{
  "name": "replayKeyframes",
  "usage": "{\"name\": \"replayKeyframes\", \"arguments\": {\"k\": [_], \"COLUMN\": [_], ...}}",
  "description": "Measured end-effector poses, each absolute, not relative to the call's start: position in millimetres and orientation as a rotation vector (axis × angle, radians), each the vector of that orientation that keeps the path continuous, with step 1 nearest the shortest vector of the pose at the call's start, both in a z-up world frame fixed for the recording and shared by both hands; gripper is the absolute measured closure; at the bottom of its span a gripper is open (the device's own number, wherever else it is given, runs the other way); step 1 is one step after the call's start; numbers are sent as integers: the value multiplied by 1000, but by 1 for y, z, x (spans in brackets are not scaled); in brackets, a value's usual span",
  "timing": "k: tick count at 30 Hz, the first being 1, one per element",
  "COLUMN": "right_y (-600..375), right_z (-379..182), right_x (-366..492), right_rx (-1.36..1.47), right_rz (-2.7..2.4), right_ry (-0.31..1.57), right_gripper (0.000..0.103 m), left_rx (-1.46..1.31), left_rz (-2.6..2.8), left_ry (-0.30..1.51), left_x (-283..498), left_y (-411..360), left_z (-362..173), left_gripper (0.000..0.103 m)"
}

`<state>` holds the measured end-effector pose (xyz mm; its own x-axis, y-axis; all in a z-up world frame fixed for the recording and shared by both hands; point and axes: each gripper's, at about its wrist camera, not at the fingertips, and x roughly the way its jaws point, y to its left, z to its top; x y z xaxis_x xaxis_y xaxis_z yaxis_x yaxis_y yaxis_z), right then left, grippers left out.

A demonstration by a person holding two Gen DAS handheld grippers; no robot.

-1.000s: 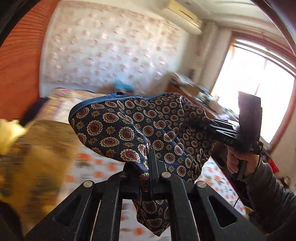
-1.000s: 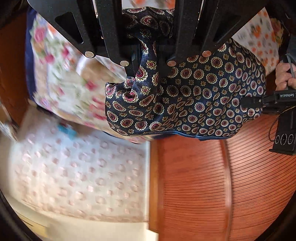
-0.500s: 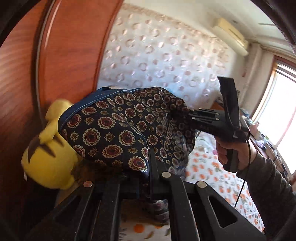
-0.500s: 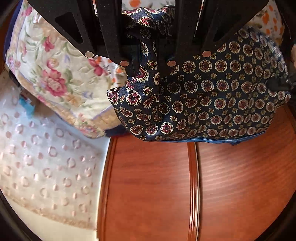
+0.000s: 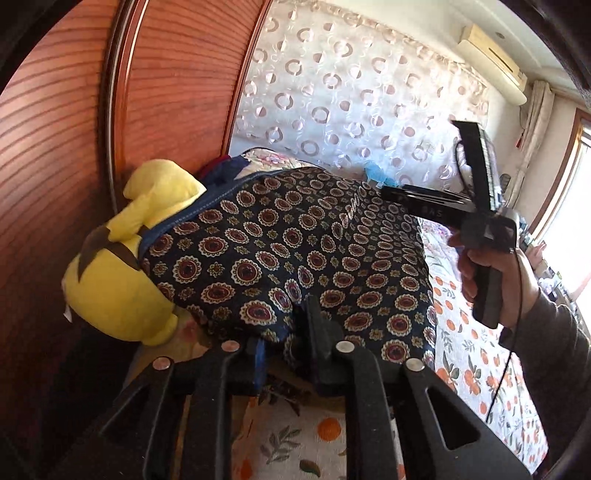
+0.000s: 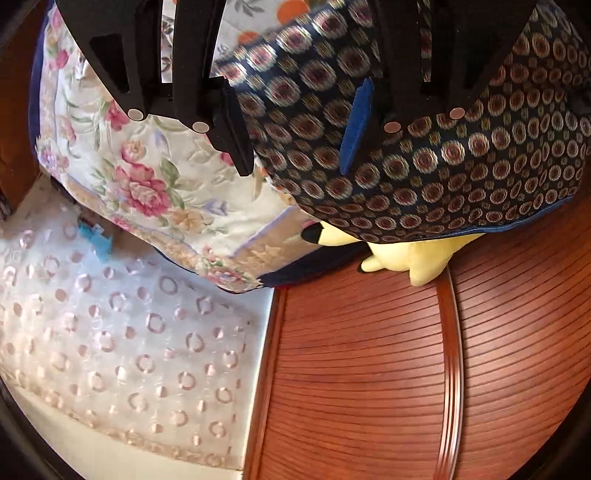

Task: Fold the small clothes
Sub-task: 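Lower the bundle onto the folded clothes stack and open both grippers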

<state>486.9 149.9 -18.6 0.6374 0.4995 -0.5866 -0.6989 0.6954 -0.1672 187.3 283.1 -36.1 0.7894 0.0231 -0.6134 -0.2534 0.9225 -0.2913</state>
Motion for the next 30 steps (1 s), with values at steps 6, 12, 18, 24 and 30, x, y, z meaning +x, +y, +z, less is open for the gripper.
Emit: {"name": "replayKeyframes", "arguments": {"k": [6,12,18,24,30], "right_y": [109,67,12,-50,-96], "right_z": [-8,3,11,23,27], "right_x": [459,382,324,255,204], "right_rx": [-338,-264,-216,-175,-143], "right_rz": [736,758,731,674,607], "right_ry": [529,508,484,445,411], "right_gripper": [53,53,53,53,49], "left_rx": [-294,-178,-112,-62,-31], "left_rz": [192,225,159,50,-35], "left_ry": [619,581,537,496,475], "left_x": [158,142,128,116,108], "left_y": [278,256,218,168,119], "left_z": [-22,-3,15,31,43], "left_gripper": [80,76,56,20,19]}}
